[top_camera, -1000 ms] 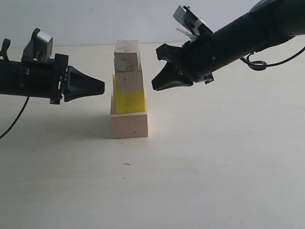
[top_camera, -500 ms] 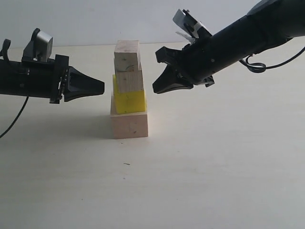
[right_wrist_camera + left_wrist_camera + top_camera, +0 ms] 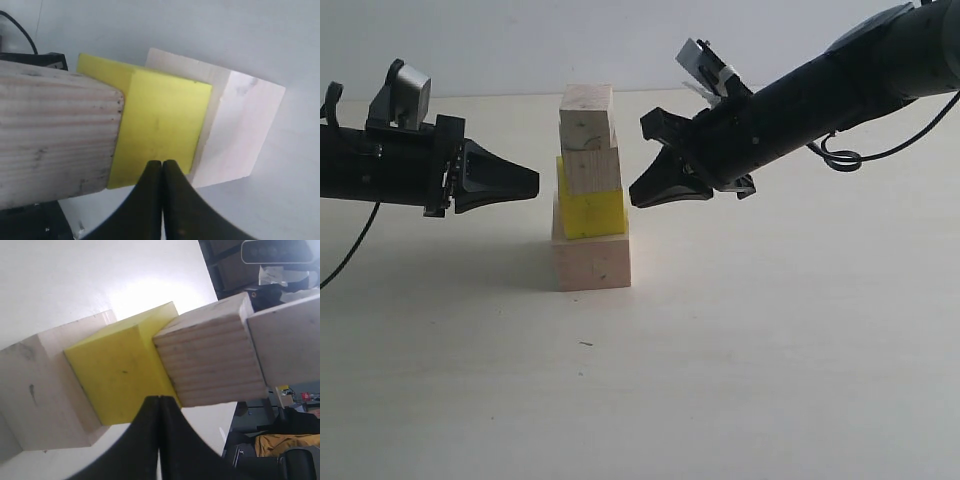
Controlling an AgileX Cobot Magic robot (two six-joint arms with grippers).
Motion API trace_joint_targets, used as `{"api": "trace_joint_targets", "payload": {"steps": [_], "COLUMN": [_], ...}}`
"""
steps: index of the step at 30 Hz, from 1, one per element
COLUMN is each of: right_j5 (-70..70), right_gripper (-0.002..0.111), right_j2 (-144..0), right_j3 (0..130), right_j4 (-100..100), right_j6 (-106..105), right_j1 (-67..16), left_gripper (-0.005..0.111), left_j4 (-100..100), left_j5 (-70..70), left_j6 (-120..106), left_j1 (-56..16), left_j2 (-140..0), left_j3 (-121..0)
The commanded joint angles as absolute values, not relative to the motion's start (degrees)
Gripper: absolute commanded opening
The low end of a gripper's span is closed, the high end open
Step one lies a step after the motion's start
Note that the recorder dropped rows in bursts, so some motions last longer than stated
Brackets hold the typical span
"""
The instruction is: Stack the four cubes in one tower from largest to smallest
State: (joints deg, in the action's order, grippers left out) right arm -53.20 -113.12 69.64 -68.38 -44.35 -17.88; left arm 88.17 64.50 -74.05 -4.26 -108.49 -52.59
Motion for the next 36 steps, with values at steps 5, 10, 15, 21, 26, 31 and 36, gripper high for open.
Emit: {"api": "trace_joint_targets", "payload": {"steps": [5,10,15,21,26,31,36], "right_j5": [-55.91,-56.49,-57.27,-57.78,-58.06,-58.60,-58.21], "right_gripper": [0.000,0.000,0.000,0.000,0.000,0.000,0.000], "right_j2": [-113.08,-113.08,-113.08,-113.08,-113.08,-113.08,-113.08], "right_j3": [69.64,69.64,69.64,69.64,69.64,69.64,69.64], "right_j4": [-70.34,-70.34,-70.34,-70.34,-70.21,-69.97,-69.85], "right_j6": [-45.98,-45.98,-45.98,-45.98,-45.98,-45.87,-45.87], "right_j1": [-17.96,-17.96,-17.96,-17.96,-17.96,-17.96,-17.96], "left_gripper": [0.000,0.000,0.000,0.000,0.000,0.000,0.000], "left_j4": [88.84,88.84,88.84,88.84,88.84,88.84,88.84], "left_j5": [64.35,64.35,64.05,63.96,63.96,63.96,63.96], "left_j6": [-74.65,-74.65,-74.64,-74.77,-74.77,-74.77,-74.77], "left_j1": [-3.99,-3.99,-3.99,-3.99,-3.99,-3.99,-3.99], "left_j2": [-108.00,-108.00,-108.00,-108.00,-108.00,-108.00,-108.00], "left_j3": [-52.39,-52.39,-52.39,-52.39,-52.39,-52.39,-52.39]}}
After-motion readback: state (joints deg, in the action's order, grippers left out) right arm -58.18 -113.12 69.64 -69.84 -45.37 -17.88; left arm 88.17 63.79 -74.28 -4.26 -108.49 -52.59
